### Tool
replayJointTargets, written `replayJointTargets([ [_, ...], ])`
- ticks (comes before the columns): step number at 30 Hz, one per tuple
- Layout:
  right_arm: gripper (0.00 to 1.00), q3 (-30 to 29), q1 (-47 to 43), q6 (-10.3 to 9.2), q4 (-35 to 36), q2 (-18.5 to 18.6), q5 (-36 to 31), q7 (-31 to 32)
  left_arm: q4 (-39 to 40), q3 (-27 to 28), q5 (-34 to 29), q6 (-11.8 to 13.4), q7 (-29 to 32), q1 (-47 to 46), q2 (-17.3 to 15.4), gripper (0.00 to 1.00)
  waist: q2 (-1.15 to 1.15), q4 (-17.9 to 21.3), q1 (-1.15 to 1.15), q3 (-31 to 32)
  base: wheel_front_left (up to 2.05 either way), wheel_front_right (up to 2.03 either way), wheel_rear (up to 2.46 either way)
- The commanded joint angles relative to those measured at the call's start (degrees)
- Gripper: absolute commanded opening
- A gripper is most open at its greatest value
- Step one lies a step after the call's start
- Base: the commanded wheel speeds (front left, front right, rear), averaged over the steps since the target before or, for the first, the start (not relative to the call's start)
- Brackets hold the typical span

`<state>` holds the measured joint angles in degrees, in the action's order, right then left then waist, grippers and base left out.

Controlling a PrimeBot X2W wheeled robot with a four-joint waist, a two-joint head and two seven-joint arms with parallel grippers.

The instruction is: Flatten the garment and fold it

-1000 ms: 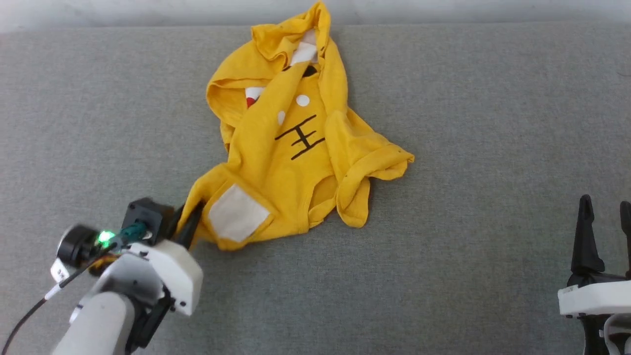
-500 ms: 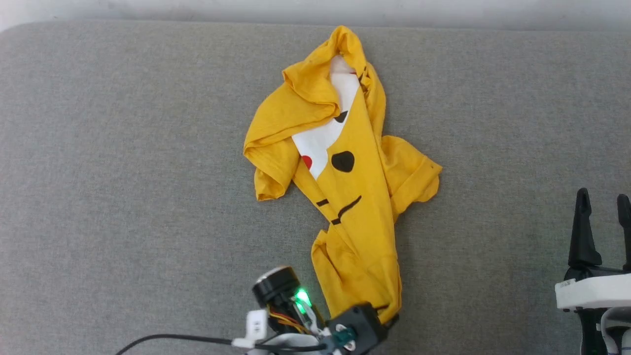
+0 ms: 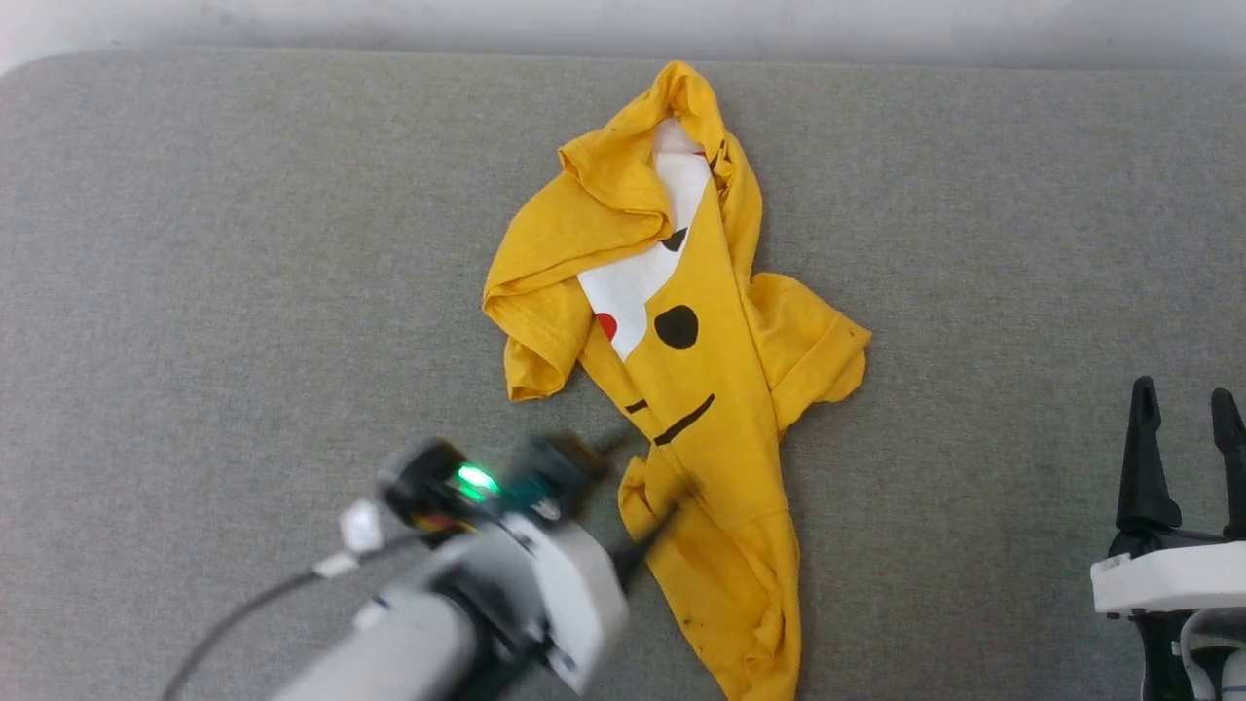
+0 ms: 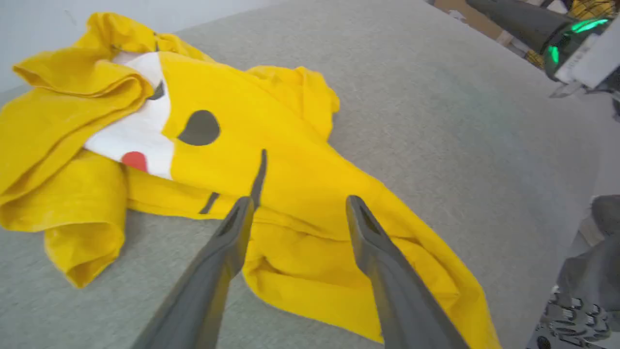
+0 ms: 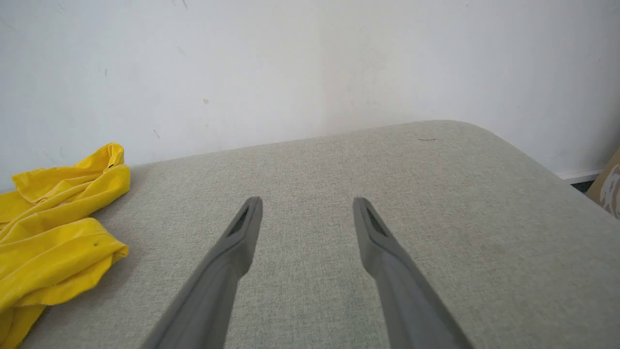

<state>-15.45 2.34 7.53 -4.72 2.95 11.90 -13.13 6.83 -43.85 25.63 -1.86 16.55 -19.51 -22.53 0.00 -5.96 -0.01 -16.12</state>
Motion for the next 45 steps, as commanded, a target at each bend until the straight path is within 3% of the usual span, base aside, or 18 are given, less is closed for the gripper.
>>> replayJointTargets([
  [1, 1.00, 0.2, 0.3, -0.04, -0.1, -0.1, -0.2, 0.0, -0.1, 3.1, -0.1, 2.3, -0.7, -1.9, -1.5, 1.00, 0.00, 0.0, 0.01, -0.2, 0.00, 0.00, 0.00],
  [6, 1.00, 0.8, 0.7, -0.04, 0.1, -0.1, -0.2, 0.0, -4.4, 8.0, -3.6, 7.3, -0.5, -5.5, -4.7, 1.00, 0.00, 0.5, 0.01, -1.2, 0.00, 0.00, 0.00],
  [12, 1.00, 1.1, 1.2, -0.04, 0.6, -0.1, -0.7, 0.3, -9.9, 8.1, -3.3, 6.6, 1.1, -8.2, -4.5, 1.00, 0.00, 1.8, 0.01, -2.6, 0.00, 0.00, 0.00],
  [18, 1.00, 1.1, 1.4, -0.04, 0.9, -0.1, -0.8, 0.6, -16.3, 6.3, -2.3, 4.6, 2.2, -10.2, -2.1, 1.00, 0.00, 3.6, 0.01, -2.8, 0.00, 0.00, 0.00],
  [22, 1.00, 1.1, 1.1, -0.04, 1.0, -0.1, -0.6, 0.6, -20.6, 5.5, -1.9, 4.7, 3.2, -10.3, -1.0, 0.96, 0.00, 4.7, 0.01, -2.6, 0.00, 0.00, 0.00],
  [23, 1.00, 1.1, 1.0, -0.04, 1.1, -0.1, -0.5, 0.5, -21.4, 5.5, -2.0, 4.9, 2.9, -10.4, -0.8, 0.48, 0.00, 4.9, 0.01, -2.6, 0.00, 0.00, 0.00],
  [24, 1.00, 1.0, 0.9, -0.04, 1.2, -0.1, -0.4, 0.5, -22.0, 5.4, -2.3, 5.1, 2.6, -10.7, -0.8, 0.09, 0.00, 5.0, 0.01, -2.6, 0.00, 0.00, 0.00],
  [25, 1.00, 1.0, 0.9, -0.04, 1.2, -0.1, -0.4, 0.5, -22.5, 5.3, -2.4, 5.0, 2.3, -10.9, -0.8, 0.00, 0.00, 5.1, 0.01, -2.6, 0.00, 0.00, 0.00],
  [30, 1.00, 0.3, 0.7, -0.04, 1.7, -0.1, -0.3, 0.5, -22.3, 7.0, -1.8, 5.1, -0.6, -12.5, -1.0, 0.00, 0.00, 4.8, 0.01, -3.1, 0.00, 0.00, 0.00],
  [34, 1.00, -0.1, 1.0, -0.04, 2.2, -0.1, -0.4, 0.7, -17.9, 10.3, -0.9, 4.9, -2.0, -16.7, -2.9, 0.00, 0.00, 4.2, 0.01, -4.0, 0.00, 0.00, 0.00],
  [40, 1.00, 0.7, 2.6, -0.04, 3.6, -0.1, -0.7, 1.1, -11.6, 17.2, -2.1, 4.4, -0.4, -28.6, -10.4, 0.00, 0.00, 4.7, 0.01, -7.5, 0.00, 0.00, 0.00],
  [45, 1.00, 1.4, 3.9, -0.04, 4.4, -0.1, -0.6, 1.1, -14.6, 21.7, -3.6, 3.7, -0.6, -38.2, -15.6, 0.00, 0.00, 6.3, 0.01, -11.7, 0.00, 0.00, 0.00],
])
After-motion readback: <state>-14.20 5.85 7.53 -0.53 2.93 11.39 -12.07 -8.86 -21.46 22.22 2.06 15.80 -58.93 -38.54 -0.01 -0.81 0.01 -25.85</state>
